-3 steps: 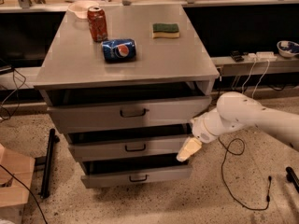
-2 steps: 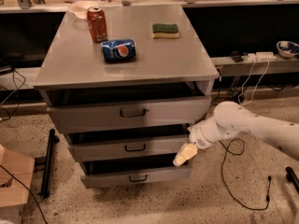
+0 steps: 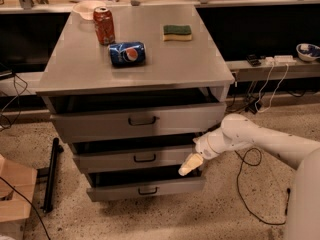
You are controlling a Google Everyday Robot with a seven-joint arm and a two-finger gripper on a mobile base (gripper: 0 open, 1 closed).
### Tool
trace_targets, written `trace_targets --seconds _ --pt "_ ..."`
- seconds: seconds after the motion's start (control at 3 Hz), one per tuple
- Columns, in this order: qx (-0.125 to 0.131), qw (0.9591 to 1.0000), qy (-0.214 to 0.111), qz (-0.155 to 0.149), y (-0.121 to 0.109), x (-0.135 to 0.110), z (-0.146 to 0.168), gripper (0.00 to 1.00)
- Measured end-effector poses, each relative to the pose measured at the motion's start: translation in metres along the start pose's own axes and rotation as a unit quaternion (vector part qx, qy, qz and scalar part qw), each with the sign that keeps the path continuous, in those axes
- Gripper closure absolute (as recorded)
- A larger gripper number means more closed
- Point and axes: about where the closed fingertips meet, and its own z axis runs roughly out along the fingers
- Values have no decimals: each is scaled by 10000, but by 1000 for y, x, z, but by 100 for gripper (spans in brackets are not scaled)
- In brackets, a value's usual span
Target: Open middle drawer
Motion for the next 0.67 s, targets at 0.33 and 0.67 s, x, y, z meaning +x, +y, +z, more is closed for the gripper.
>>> trace_targets --seconds 0.33,0.67 --pt "-97 9999 -95 -61 -27 -3 24 0" --pt "-156 9998 -109 -32 -31 -1 33 15"
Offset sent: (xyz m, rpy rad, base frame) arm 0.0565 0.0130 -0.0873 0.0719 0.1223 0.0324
